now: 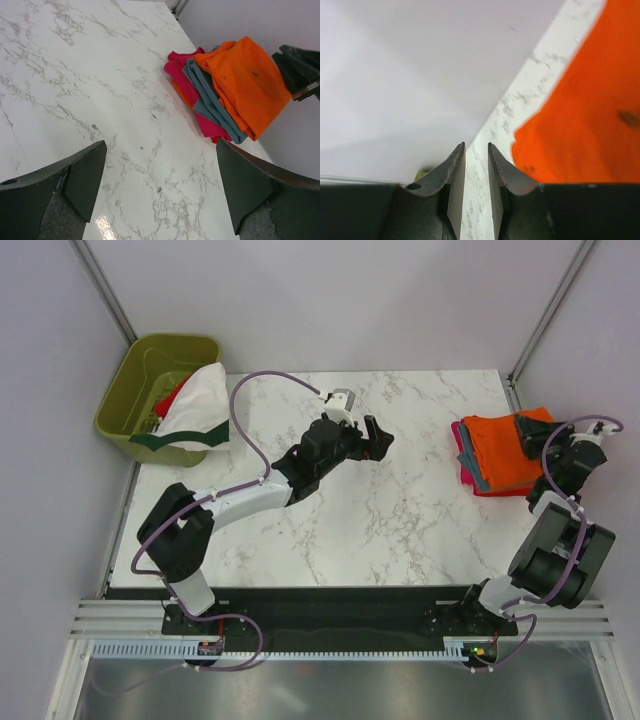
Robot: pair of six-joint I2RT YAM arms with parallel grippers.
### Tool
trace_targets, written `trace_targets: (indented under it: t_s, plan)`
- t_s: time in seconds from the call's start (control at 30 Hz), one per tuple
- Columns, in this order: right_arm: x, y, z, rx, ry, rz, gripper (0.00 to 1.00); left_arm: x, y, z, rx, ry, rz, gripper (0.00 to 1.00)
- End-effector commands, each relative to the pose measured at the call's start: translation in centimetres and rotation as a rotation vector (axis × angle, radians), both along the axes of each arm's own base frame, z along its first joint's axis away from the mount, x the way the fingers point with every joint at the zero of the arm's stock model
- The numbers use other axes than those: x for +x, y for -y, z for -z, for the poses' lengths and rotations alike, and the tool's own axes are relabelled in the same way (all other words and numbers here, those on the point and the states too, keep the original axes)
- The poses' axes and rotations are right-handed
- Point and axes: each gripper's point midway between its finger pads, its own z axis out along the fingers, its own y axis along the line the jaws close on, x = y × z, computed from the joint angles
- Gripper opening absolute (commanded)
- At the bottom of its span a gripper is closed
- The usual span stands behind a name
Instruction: Fold and stack the t-shirts
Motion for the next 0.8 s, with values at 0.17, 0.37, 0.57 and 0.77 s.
trace_targets:
  t_s: [0.17, 0.37, 0.57, 0.77]
  plan:
    - [2.7, 2.0, -6.0, 0.096, 0.226, -0.038, 0.31, -0.2, -0.2, -4.8, -0.069, 0.054, 0.009, 0.97]
    - [4.4, 4.0, -0.7, 0.235, 0.174, 0.015, 0.27, -0.5, -0.1, -4.7, -0.062, 0.043, 0.025, 0.97]
    - [4.1, 4.1, 2.5, 0.397, 0.217, 0.020, 0.25, -0.7, 0.1, -4.5, -0.064, 0.033, 0.035, 0.96]
    - [4.7, 4.4, -1.7, 0.339, 0.252, 0.005, 0.26, -1.0, 0.1, -5.0, -0.060, 0.032, 0.046, 0.96]
